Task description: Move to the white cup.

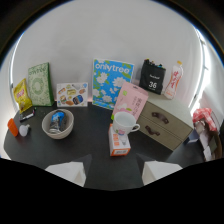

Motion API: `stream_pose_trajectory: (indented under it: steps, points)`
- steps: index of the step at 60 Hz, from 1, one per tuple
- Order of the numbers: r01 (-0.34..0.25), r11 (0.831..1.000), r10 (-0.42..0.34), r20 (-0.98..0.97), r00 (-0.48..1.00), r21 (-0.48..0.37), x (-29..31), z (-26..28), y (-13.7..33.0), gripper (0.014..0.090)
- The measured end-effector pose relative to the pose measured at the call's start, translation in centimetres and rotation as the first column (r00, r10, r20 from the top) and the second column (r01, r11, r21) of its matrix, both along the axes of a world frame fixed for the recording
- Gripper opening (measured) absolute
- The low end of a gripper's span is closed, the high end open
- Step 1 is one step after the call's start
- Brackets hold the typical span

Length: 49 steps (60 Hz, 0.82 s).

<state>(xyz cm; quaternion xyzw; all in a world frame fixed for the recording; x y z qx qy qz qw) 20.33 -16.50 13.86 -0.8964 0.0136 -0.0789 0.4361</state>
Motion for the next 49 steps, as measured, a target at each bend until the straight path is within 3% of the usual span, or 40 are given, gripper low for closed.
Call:
stream_pose_trajectory:
  steps: [21,49]
  points:
    - [-0.098,0.994,0.1,-0.041,0.994,0.049,4.2,-3.3,9.7,0.0853]
    - [-0.115,0.993,0.116,-0.088,0.989,0.022,4.3,-4.4,10.6,0.0852]
